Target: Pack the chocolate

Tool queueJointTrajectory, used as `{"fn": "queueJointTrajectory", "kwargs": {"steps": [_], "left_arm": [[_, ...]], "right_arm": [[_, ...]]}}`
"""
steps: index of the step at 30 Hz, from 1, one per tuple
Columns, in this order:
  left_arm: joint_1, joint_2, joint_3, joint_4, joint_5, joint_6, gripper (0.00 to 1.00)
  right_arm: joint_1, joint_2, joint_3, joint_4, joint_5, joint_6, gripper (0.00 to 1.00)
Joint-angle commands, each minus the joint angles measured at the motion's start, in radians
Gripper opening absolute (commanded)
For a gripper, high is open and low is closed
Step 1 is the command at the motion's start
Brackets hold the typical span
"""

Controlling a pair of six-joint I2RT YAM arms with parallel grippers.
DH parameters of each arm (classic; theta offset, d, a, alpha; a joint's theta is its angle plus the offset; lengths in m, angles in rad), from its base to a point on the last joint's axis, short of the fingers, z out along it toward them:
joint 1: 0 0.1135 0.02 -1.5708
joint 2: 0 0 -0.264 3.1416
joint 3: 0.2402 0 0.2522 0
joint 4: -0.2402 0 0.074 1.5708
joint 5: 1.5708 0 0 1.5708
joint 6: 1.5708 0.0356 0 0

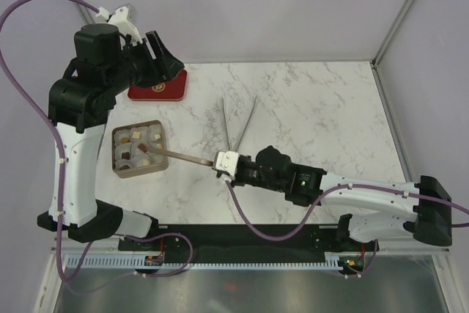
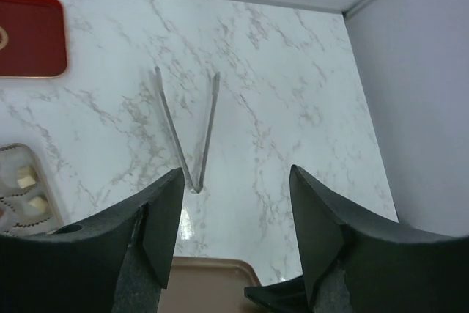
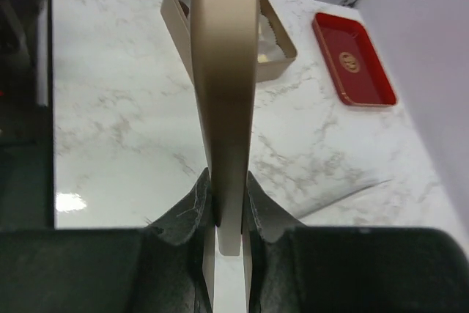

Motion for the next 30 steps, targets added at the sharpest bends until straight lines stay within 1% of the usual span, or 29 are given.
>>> {"fn": "queueJointTrajectory", "kwargs": {"steps": [1, 2, 3, 4, 5, 6, 7, 8, 9, 10, 12, 13, 14, 15, 16, 17, 19, 20, 22, 23, 25, 26, 30], "left_arm": [[0.029, -0.005, -0.033, 0.030, -0.177, 0.019, 0.68], [0.036, -0.025, -0.064, 0.057, -0.274, 0.019, 0.69], [0.048, -0.062, -0.139, 0.115, -0.324, 0.014, 0.70], [0.060, -0.085, -0.177, 0.151, -0.356, 0.012, 0.71], [0.075, -0.099, -0.209, 0.179, -0.390, 0.009, 0.71], [0.107, -0.111, -0.249, 0.212, -0.402, 0.006, 0.72], [0.121, -0.123, -0.254, 0.222, -0.407, 0.006, 0.72], [0.132, -0.122, -0.251, 0.228, -0.409, 0.017, 0.72], [0.143, -0.120, -0.233, 0.240, -0.409, 0.025, 0.72], [0.146, -0.113, -0.222, 0.242, -0.409, 0.029, 0.72], [0.148, -0.104, -0.182, 0.246, -0.371, 0.028, 0.73], [0.146, -0.099, -0.175, 0.260, -0.334, 0.025, 0.73], [0.148, -0.097, -0.175, 0.274, -0.239, 0.019, 0.73], [0.146, -0.099, -0.185, 0.285, -0.188, 0.012, 0.73], [0.146, -0.099, -0.193, 0.304, -0.142, 0.005, 0.73], [0.145, -0.099, -0.210, 0.314, -0.052, -0.009, 0.73], [0.146, -0.102, -0.236, 0.346, 0.023, -0.030, 0.73], [0.146, -0.108, -0.268, 0.360, 0.110, -0.038, 0.74], [0.145, -0.108, -0.294, 0.374, 0.181, -0.043, 0.74], [0.145, -0.108, -0.312, 0.374, 0.223, -0.028, 0.75], [0.145, -0.119, -0.349, 0.375, 0.234, -0.018, 0.75], [0.143, -0.126, -0.393, 0.375, 0.240, -0.011, 0.75], [0.145, -0.171, -0.518, 0.386, 0.260, 0.015, 0.77]], "right_arm": [[-0.061, 0.078, 0.113, 0.126, -0.105, 0.370, 0.00], [-0.113, 0.105, 0.144, 0.120, -0.198, 0.416, 0.00], [-0.139, 0.156, 0.194, 0.117, -0.244, 0.490, 0.00], [-0.167, 0.177, 0.215, 0.130, -0.298, 0.540, 0.00], [-0.231, 0.199, 0.232, 0.150, -0.383, 0.597, 0.00], [-0.262, 0.242, 0.262, 0.173, -0.436, 0.701, 0.00], [-0.293, 0.262, 0.275, 0.222, -0.479, 0.766, 0.00], [-0.345, 0.283, 0.291, 0.235, -0.532, 0.812, 0.00], [-0.360, 0.334, 0.343, 0.230, -0.548, 0.866, 0.00], [-0.371, 0.361, 0.374, 0.206, -0.568, 0.884, 0.00], [-0.387, 0.456, 0.439, 0.186, -0.608, 0.933, 0.00], [-0.385, 0.492, 0.509, 0.167, -0.617, 0.985, 0.00], [-0.387, 0.527, 0.549, 0.157, -0.630, 1.015, 0.00], [-0.387, 0.599, 0.631, 0.141, -0.636, 1.047, 0.00], [-0.385, 0.634, 0.670, 0.129, -0.643, 1.111, 0.00], [-0.387, 0.698, 0.737, 0.129, -0.650, 1.137, 0.00], [-0.387, 0.756, 0.794, 0.153, -0.653, 1.197, 0.00], [-0.387, 0.808, 0.840, 0.169, -0.654, 1.258, 0.00], [-0.387, 0.860, 0.885, 0.225, -0.669, 1.323, 0.00], [-0.385, 0.915, 0.908, 0.242, -0.677, 1.392, 0.00], [-0.387, 0.978, 0.994, 0.267, -0.708, 1.444, 0.00], [-0.385, 1.035, 1.050, 0.261, -0.715, 1.482, 0.00], [-0.385, 1.165, 1.170, 0.259, -0.772, 1.587, 0.00]]}}
